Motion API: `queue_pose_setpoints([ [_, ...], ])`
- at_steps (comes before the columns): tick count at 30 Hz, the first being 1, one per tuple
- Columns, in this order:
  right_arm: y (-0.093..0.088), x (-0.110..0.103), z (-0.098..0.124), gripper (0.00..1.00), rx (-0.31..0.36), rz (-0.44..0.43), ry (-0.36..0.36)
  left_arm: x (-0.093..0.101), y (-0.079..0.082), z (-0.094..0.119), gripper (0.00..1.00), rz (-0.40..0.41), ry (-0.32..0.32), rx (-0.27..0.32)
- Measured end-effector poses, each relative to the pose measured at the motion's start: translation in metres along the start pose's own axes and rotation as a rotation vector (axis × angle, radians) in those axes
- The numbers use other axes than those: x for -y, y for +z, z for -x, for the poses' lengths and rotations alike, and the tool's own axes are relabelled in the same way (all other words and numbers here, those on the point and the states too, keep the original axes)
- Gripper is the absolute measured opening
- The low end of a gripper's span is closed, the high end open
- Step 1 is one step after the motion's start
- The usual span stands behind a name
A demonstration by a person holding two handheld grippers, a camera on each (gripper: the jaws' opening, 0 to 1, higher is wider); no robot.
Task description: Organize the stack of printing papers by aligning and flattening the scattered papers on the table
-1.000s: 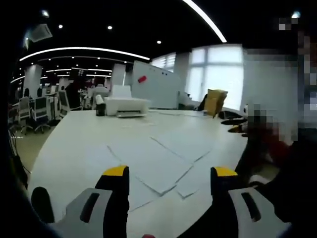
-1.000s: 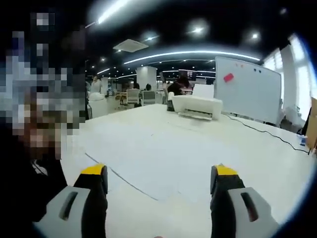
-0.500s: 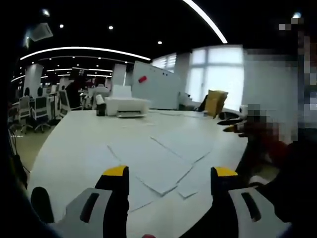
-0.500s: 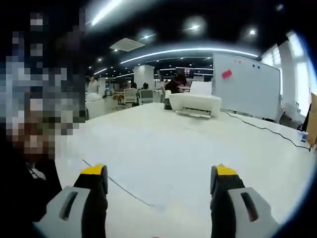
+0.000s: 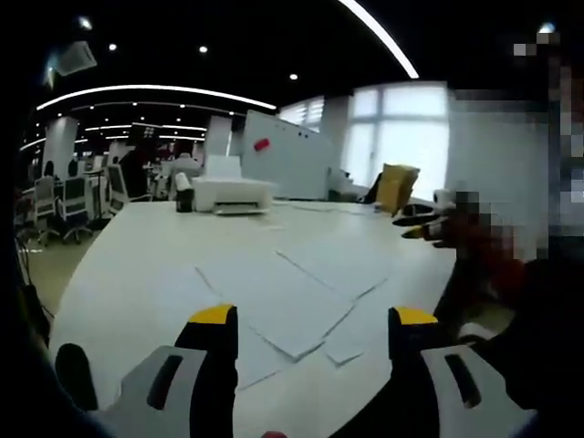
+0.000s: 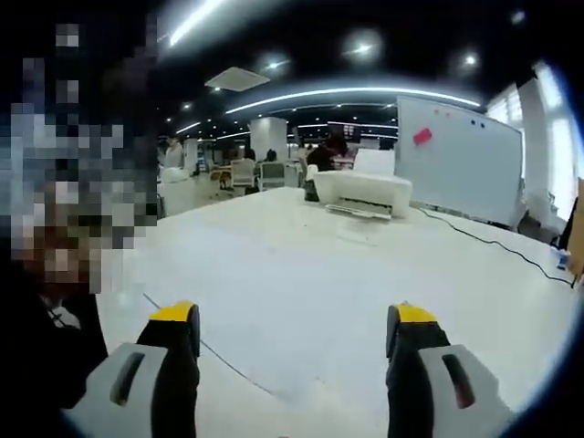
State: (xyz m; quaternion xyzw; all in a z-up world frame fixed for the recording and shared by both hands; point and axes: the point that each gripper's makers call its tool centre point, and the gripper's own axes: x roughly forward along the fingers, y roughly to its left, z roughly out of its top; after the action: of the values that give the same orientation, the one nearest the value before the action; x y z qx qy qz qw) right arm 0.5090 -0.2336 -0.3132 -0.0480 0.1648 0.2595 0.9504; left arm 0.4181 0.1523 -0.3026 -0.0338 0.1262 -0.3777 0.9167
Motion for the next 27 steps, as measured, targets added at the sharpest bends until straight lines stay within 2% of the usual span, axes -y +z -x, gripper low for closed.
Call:
queue_pose_setpoints([
  [9, 0.008, -0.003, -0.011, 0.78, -0.002, 0.019, 0.016, 0.001, 0.0, 0.0, 0.7, 0.001, -0.003, 0.001],
  [17, 0.012, 0.005, -0.019, 0.78, -0.016, 0.032, 0.002, -0.001, -0.006, 0.001, 0.69, 0.012, -0.006, 0.0],
  [27, 0.011, 0.015, -0.034, 0.77, -0.023, 0.018, -0.01, -0.008, -0.003, 0.006, 0.69, 0.017, 0.009, 0.009],
])
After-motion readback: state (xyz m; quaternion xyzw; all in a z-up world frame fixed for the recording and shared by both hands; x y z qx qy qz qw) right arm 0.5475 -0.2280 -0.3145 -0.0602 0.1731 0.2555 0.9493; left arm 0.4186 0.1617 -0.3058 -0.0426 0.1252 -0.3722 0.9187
